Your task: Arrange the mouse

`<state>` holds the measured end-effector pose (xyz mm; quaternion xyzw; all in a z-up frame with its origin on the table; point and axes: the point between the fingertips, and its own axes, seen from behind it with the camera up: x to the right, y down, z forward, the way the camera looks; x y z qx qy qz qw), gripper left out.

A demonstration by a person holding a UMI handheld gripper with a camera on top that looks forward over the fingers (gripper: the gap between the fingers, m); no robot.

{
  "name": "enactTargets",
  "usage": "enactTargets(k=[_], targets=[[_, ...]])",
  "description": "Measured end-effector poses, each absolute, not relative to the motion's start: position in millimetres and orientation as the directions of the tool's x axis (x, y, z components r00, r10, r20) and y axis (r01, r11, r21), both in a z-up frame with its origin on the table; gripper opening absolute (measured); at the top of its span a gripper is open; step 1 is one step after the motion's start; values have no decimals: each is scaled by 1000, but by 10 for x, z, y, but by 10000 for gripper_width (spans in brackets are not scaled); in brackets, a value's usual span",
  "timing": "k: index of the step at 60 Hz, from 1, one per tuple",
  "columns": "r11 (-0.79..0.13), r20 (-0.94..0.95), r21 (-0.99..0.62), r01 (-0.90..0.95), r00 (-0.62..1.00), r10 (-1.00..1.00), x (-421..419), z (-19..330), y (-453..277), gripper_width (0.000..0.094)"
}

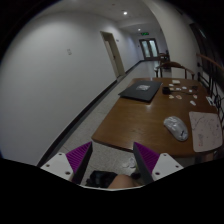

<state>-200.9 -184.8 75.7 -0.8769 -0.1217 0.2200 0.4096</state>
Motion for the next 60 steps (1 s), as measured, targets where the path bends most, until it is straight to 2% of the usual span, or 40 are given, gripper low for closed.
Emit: enactTargets(k=[8, 17, 24, 29, 36, 42, 48, 50, 51, 55, 56, 57, 60], targets=[[-641, -255, -767, 22, 907, 336, -1496, 668, -1748, 839], [-602, -137, -798, 25, 965, 222, -572, 548, -1327, 840], [-619, -29, -782, 74, 987, 155, -9, 289, -957, 836], [-623, 22, -772, 126, 985, 171, 115, 132, -720, 836], [-674, 67, -715, 186, 978, 199, 152, -184, -493, 847], [-689, -6, -712, 136, 980, 200, 44, -197, -265, 780], [-692, 1, -712, 121, 985, 171, 78, -200, 21, 693], [-693, -2, -712, 114, 986, 164, 76, -204, 92, 630], [-695, -1, -710, 111, 987, 159, 81, -211, 123, 560], [-700, -19, -709, 86, 990, 141, 80, -204, 178, 489], [-700, -17, -709, 89, 989, 144, 76, -201, 182, 497], [-696, -17, -712, 93, 988, 150, 64, -196, 190, 441], [-687, -39, -719, 103, 981, 188, -12, -171, 179, 363]])
